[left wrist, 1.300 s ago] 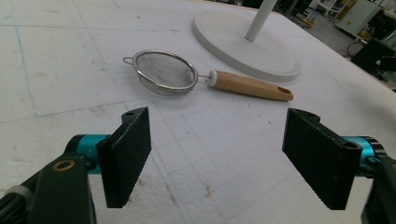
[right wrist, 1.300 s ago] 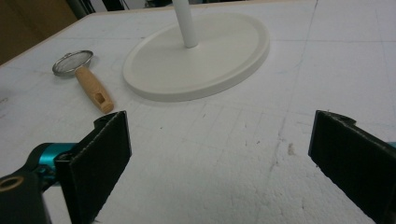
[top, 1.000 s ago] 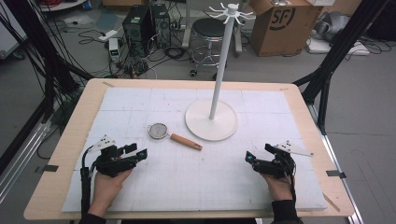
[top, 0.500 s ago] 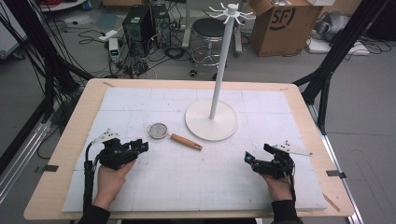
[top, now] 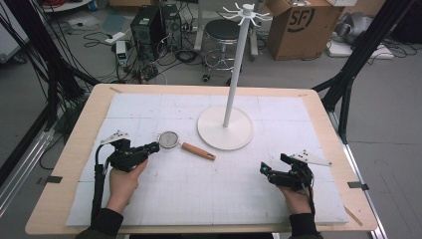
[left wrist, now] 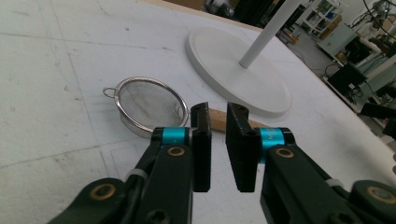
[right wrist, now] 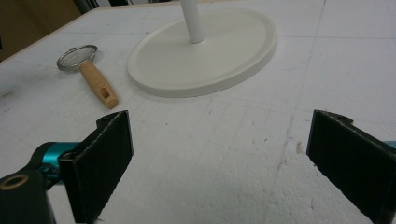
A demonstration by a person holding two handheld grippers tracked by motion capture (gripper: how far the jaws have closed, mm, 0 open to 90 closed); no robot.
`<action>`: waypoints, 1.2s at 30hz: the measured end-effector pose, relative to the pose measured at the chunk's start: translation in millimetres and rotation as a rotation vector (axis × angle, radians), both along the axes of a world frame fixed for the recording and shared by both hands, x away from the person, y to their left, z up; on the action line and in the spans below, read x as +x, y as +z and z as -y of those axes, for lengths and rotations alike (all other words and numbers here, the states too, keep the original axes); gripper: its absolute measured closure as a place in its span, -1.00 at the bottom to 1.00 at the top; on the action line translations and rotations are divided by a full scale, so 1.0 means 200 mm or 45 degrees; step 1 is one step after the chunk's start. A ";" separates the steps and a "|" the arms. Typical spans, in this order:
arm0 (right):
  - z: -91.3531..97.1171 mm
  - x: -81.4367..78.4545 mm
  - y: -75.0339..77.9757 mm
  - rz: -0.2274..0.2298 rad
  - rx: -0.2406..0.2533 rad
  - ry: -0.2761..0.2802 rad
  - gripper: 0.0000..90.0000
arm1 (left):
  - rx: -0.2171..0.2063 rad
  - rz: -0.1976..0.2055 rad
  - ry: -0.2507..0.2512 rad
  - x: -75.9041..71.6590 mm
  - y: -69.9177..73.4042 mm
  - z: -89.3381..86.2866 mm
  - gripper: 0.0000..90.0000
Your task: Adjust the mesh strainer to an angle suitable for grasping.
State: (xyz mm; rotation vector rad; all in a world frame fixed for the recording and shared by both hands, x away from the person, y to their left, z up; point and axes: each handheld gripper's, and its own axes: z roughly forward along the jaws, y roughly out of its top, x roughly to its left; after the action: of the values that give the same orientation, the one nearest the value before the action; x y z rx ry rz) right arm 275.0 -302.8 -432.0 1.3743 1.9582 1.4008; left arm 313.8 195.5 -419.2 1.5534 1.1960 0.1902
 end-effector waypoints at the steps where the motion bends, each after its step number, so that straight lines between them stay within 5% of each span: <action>1: 0.00 0.00 0.00 0.009 -0.004 0.002 -0.86 | 0.003 0.009 -0.001 0.00 0.01 0.01 0.93; 23: 0.02 0.00 0.00 0.007 0.007 -0.007 -0.86 | 0.033 0.077 -0.103 0.12 0.14 0.17 1.00; 32: 0.02 0.00 0.00 0.008 0.004 -0.012 -0.86 | -0.014 0.035 -0.080 0.17 0.11 0.17 1.00; 36: 0.02 0.00 0.00 0.009 0.004 -0.011 -0.86 | 0.030 0.000 -0.077 0.19 0.12 0.20 1.00</action>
State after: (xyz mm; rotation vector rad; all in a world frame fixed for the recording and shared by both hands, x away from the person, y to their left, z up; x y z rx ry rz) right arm 275.4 -306.9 -431.8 1.3762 1.9437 1.4038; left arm 352.6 156.2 -396.0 1.6074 1.1488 0.1651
